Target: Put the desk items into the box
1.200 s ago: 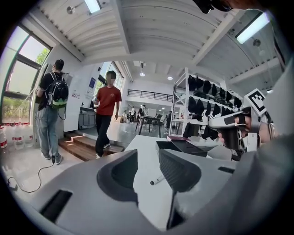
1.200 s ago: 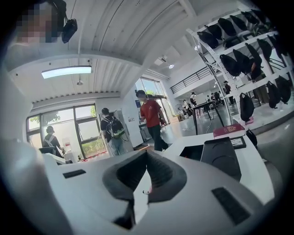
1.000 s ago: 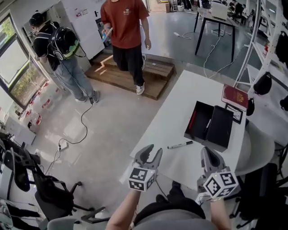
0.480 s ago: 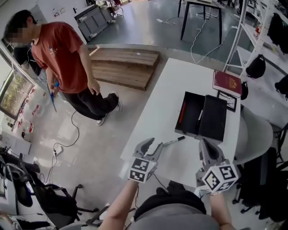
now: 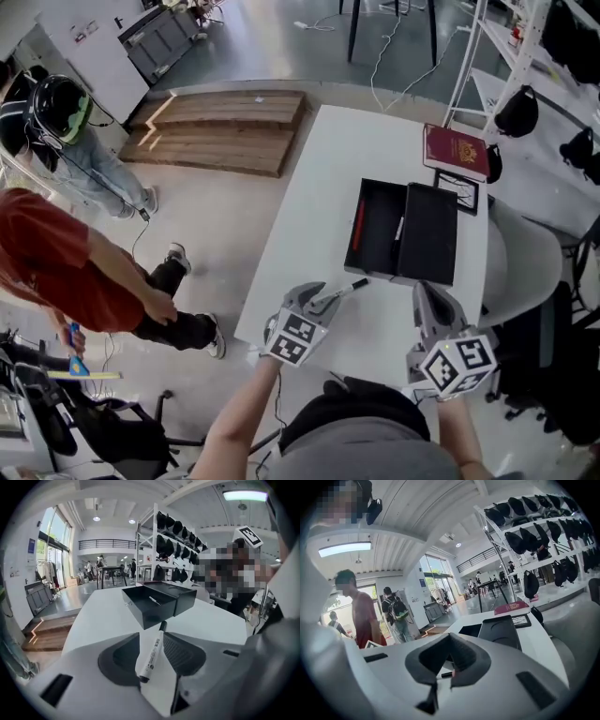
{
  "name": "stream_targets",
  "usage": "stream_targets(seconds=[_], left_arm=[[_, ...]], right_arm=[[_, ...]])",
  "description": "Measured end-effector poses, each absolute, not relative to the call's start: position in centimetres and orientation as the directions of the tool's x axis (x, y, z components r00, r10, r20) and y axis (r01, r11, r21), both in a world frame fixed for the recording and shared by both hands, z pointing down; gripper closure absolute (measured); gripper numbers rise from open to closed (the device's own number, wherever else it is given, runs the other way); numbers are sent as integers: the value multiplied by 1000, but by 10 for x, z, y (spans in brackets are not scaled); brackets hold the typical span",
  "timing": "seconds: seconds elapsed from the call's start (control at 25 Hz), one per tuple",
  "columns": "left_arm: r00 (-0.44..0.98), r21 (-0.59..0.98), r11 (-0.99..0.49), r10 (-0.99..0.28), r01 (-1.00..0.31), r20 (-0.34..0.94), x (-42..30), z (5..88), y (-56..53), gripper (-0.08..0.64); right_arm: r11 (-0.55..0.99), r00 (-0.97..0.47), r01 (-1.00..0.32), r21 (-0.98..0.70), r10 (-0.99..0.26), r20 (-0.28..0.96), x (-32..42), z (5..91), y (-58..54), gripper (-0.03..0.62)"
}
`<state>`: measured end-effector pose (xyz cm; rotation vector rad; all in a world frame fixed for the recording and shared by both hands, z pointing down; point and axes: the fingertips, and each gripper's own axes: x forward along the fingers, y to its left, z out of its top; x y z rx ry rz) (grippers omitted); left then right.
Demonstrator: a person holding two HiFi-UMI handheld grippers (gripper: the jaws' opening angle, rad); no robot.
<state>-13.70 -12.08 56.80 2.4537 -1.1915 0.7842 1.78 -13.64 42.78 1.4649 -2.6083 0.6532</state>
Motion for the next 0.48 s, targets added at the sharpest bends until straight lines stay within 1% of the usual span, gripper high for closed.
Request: stream_targets(seconds=[0.24,0.48], left_arm=[[520,23,-708,-497,-706,695,-125,593,-122,413],[511,45,-748,-407,-662,757,-117,609,-120,414]], right_arm=[[420,-516,-843,-335,-808,285,30,429,-144,588],[411,-511,-846,-339,-808,294,36,435,-149,588]])
